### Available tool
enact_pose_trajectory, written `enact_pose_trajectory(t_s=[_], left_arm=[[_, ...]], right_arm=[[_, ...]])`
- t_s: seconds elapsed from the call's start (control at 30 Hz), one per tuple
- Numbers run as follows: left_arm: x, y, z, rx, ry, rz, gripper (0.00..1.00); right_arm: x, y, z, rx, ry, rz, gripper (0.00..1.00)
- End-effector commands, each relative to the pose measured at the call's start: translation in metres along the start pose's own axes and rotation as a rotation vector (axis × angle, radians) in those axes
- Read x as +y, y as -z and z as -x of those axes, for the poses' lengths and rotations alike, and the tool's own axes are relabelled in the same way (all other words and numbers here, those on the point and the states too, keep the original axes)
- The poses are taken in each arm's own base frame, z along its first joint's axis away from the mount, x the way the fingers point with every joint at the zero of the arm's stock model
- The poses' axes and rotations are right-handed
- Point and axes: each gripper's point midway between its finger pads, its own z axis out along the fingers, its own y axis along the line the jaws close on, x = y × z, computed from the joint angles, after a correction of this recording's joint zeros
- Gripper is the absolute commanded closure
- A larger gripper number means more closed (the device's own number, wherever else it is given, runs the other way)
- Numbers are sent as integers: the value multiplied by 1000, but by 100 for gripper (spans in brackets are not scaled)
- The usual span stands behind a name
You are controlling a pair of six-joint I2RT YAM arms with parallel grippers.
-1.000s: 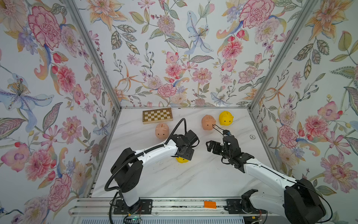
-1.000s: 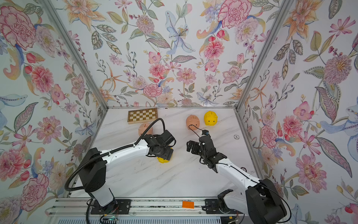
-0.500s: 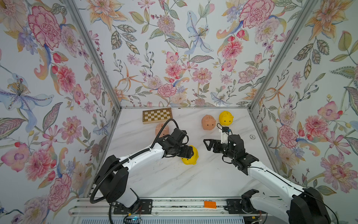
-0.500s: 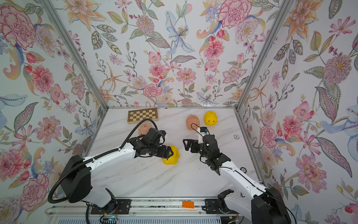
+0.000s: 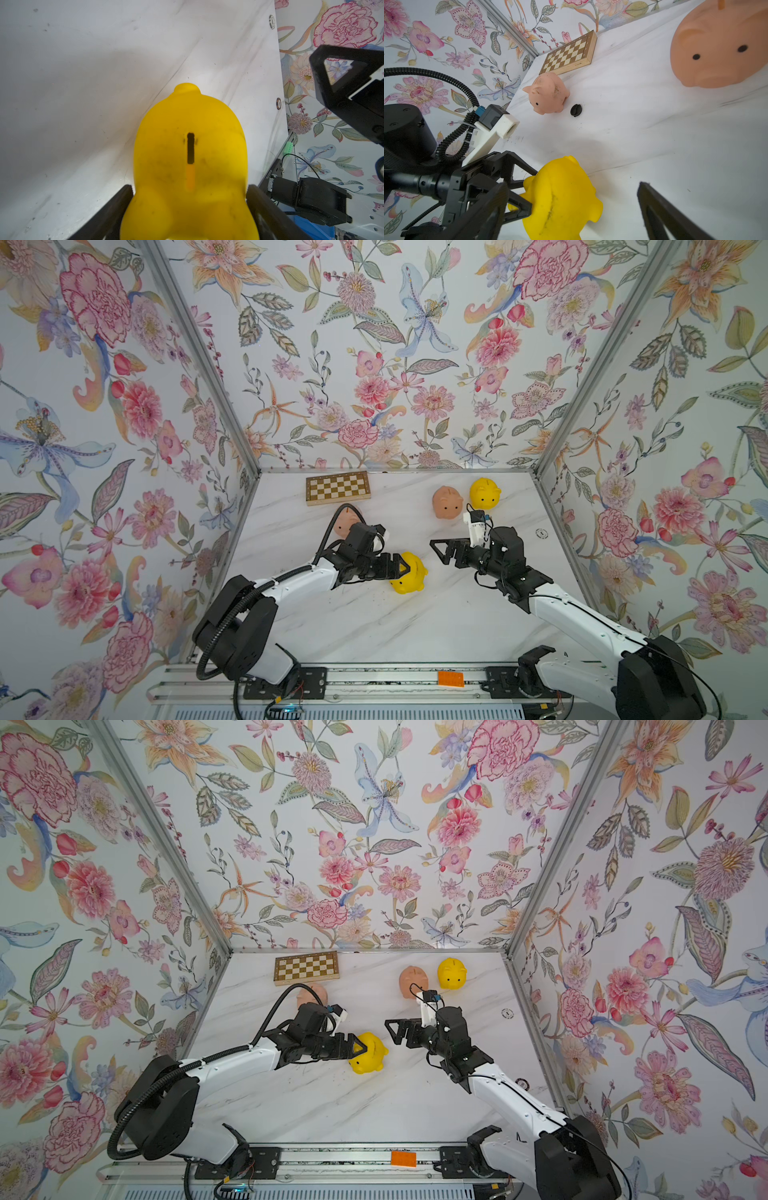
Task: Open piggy banks
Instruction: Adjust the piggy bank at the center of the board.
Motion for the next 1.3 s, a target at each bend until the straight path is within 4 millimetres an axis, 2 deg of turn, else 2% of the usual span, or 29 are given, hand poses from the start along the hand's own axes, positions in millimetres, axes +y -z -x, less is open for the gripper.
enact_pose_trajectory(t_s=[0.0,0.17,0.47,0.83,1.1,1.27], left_arm=[[-8,6,6,-32,-5,-46,8],[-1,4,6,-30,-2,-30,1],[14,2,5,-24,14,-5,1],[34,1,0,-10,29,39,1],[43,7,5,-16,-4,108,1],[38,18,15,-47,-88,137,1]], right_arm=[[3,-2,-2,-3,-2,34,1],[4,-4,-4,9,-9,38,1],[1,-5,-10,25,-13,33,1],[0,-19,-20,77,-29,48,1],[-9,-29,-48,165,-33,9,1],[-28,-30,-76,243,-16,-96,1]])
